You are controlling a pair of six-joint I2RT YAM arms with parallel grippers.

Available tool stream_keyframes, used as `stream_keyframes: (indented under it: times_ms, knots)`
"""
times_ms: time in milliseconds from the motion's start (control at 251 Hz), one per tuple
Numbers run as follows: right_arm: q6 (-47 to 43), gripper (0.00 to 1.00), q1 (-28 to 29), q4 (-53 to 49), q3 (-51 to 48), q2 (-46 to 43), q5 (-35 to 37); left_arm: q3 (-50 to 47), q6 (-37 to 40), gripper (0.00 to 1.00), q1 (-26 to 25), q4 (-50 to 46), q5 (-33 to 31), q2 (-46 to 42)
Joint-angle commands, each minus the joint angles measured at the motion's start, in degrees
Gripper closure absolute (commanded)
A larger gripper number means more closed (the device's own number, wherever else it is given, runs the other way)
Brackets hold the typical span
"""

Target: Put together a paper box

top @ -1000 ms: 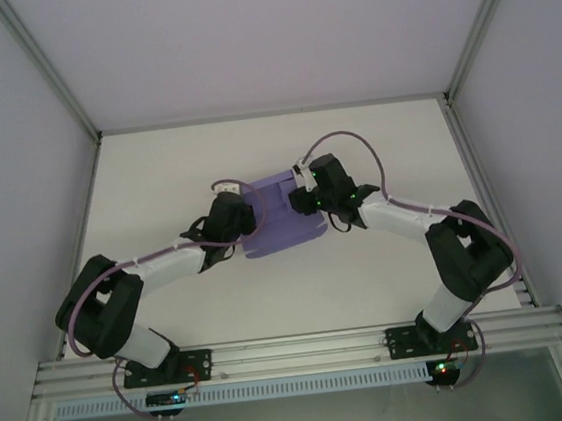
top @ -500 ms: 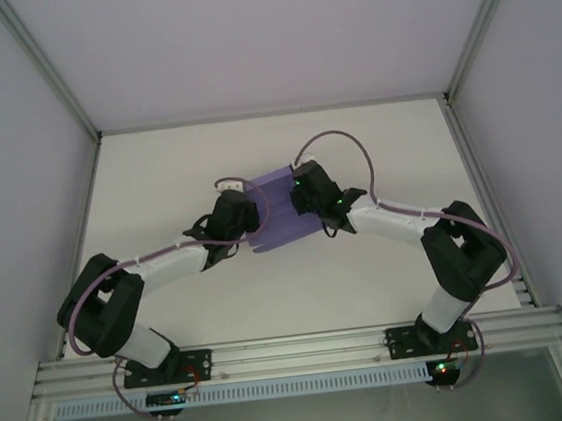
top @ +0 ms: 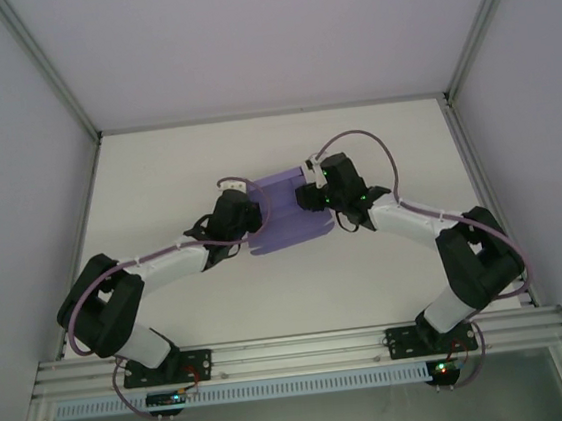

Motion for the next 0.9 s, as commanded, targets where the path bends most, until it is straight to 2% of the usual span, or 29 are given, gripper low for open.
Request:
stream_keyframes:
  times_ms: [0, 20, 112, 227, 303, 415, 491, 531, 615, 814, 898]
  knots:
    - [-2.3, 0.51, -0.04, 2.13, 0.65, -0.19, -0.99, -0.26, 1.53, 1.0, -1.44, 2.43, 5.23, -1.97]
    - [-2.58, 0.53, 0.13, 2.09, 0.68, -0.01, -1.13, -0.26, 1.53, 1.0, -1.41, 2.44, 5.22, -1.89]
    - [-2.78, 0.7, 0.96, 2.42, 0.94, 0.45, 2.77, 0.05, 1.72, 1.0, -1.58, 2.01, 5.04, -1.84]
    - [-2.79, 0.74, 1.9, -0.16, 2.23, 0.8, 8.08, 0.13, 1.47, 1.0, -1.73, 1.61, 4.08, -2.06]
    - [-3.28, 0.82, 2.67, -2.4, 3.34, 1.44, 12.54, 0.53, 1.05, 1.0, -1.76, 0.93, 2.94, -1.97]
    - [-2.74, 0.91, 4.51, -6.05, 5.31, 3.26, 26.22, 1.54, -0.11, 1.0, -1.98, -0.81, 0.85, -1.86]
    - [3.05, 1.0, 5.29, -10.96, 7.41, 5.85, 36.67, 2.32, -0.97, 1.0, -2.21, -1.92, -0.45, -1.62]
    - [8.0, 1.0, 5.62, -14.01, 8.18, 7.25, 41.32, 2.64, -2.03, 1.0, -2.4, -2.33, -1.61, -1.52]
    - [10.92, 1.0, 5.87, -14.57, 8.65, 9.92, 48.79, 3.24, -3.55, 1.0, -2.43, -3.03, -2.87, -1.09]
    - [10.72, 1.0, 6.26, -14.43, 11.46, 15.23, 59.52, 5.7, -6.49, 1.0, -2.44, -6.61, -4.98, 0.87]
    - [8.52, 1.0, 6.1, -11.63, 11.48, 15.55, 57.41, 6.53, -6.54, 1.0, -2.49, -7.48, -5.35, 1.91]
